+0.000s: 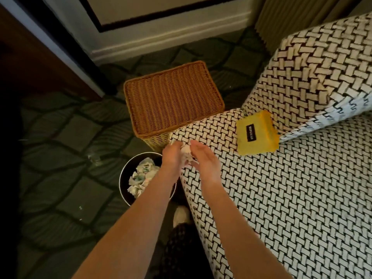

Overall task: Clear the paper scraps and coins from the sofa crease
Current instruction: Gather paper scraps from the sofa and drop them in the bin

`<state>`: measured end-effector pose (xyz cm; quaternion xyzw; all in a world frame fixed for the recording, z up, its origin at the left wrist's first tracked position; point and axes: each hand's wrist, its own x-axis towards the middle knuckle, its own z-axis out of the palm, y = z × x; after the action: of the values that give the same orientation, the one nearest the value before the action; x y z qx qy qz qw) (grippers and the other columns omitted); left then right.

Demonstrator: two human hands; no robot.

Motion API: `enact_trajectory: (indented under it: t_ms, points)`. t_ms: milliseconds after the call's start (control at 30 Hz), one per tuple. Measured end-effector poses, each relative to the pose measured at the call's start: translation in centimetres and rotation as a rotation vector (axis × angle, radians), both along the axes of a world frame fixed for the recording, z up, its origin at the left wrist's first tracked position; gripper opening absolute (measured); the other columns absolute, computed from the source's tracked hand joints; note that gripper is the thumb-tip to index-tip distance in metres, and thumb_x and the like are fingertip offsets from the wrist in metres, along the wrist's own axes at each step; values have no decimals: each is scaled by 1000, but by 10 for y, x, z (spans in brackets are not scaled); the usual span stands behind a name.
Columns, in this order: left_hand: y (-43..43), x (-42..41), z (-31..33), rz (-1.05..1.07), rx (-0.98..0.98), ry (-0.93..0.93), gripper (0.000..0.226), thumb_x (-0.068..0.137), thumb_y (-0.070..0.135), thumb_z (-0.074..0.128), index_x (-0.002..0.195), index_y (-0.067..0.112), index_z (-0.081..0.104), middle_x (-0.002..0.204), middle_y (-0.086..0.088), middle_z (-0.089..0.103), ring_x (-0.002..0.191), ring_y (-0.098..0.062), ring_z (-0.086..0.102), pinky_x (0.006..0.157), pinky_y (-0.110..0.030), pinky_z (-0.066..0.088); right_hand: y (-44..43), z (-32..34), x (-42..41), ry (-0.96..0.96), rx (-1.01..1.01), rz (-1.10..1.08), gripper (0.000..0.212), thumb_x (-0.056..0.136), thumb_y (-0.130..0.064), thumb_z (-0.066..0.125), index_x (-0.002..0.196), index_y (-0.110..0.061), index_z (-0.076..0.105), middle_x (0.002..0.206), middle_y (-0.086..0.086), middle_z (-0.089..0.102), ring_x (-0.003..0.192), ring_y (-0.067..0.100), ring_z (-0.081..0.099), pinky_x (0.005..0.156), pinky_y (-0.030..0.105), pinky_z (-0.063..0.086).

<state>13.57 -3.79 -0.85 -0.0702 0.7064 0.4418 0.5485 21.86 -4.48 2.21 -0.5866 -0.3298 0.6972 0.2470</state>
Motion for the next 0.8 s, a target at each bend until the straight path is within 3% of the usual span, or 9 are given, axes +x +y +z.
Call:
enact_trajectory:
  t_ms: [133, 200, 267, 333, 433, 500, 567, 633, 800]
  points:
    - [-29, -44, -20, 89, -97, 45, 15, 92, 17, 46, 97, 7, 55, 95, -17, 59, 83, -25, 56, 77, -36, 44, -21, -27, -46, -184, 115, 263, 28, 89, -9, 57, 113, -20, 65, 101, -12, 62, 93, 0, 56, 83, 13, 47]
    - [-42, -61, -32, 160, -128, -9, 19, 92, 20, 47, 97, 7, 58, 100, -18, 59, 92, -29, 57, 83, -37, 44, -29, -47, -65, -227, 73, 299, 28, 89, -6, 54, 111, -19, 66, 95, -12, 61, 92, 3, 57, 86, 20, 51]
    - [-53, -78, -47, 225, -133, -29, 20, 91, 23, 49, 85, 8, 61, 86, -14, 61, 80, -28, 58, 75, -34, 47, -34, -70, -82, -276, -5, 301, 27, 88, -7, 53, 108, -19, 67, 92, -7, 63, 89, 8, 61, 85, 27, 54]
    - [-62, -92, -62, 266, -125, -46, 21, 91, 27, 50, 89, 8, 61, 82, -11, 61, 78, -27, 59, 77, -35, 47, -35, -98, -98, -288, -108, 303, 26, 88, -8, 53, 105, -19, 68, 91, -3, 65, 86, 13, 63, 83, 29, 55]
    - [-74, -112, -90, 299, -109, -58, 24, 91, 30, 48, 90, 9, 60, 85, -11, 63, 78, -25, 59, 77, -34, 48, -36, -134, -115, -187, -283, 254, 29, 90, 0, 49, 114, -8, 64, 113, 12, 65, 91, 22, 64, 93, 33, 51]
    - [-79, -122, -111, 286, -108, -42, 32, 90, 35, 47, 104, 9, 60, 100, -13, 64, 93, -28, 59, 90, -37, 47, -34, -153, -120, -102, -354, 206, 29, 91, 6, 44, 115, 1, 60, 123, 22, 58, 105, 32, 61, 99, 37, 46]
    - [-81, -127, -126, 257, -139, -28, 34, 91, 38, 44, 105, 12, 60, 102, -10, 62, 99, -28, 55, 95, -37, 41, -30, -172, -123, -121, -404, 259, 24, 92, 2, 44, 107, 0, 63, 125, 22, 57, 117, 33, 54, 104, 38, 42]
    - [-87, -128, -138, 238, -192, 3, 29, 92, 36, 44, 94, 13, 61, 97, -10, 62, 100, -29, 55, 97, -38, 41, -30, -189, -125, -155, -481, 307, 27, 94, -8, 46, 116, -2, 60, 123, 17, 59, 117, 28, 55, 103, 35, 42]
    - [-100, -120, -150, 241, -265, -64, 56, 87, 44, 50, 133, 13, 49, 131, -14, 55, 119, -32, 51, 108, -41, 33, -26, -204, -118, -195, -525, 389, 38, 92, -24, 52, 126, -7, 53, 118, 9, 60, 110, 23, 55, 94, 31, 43]
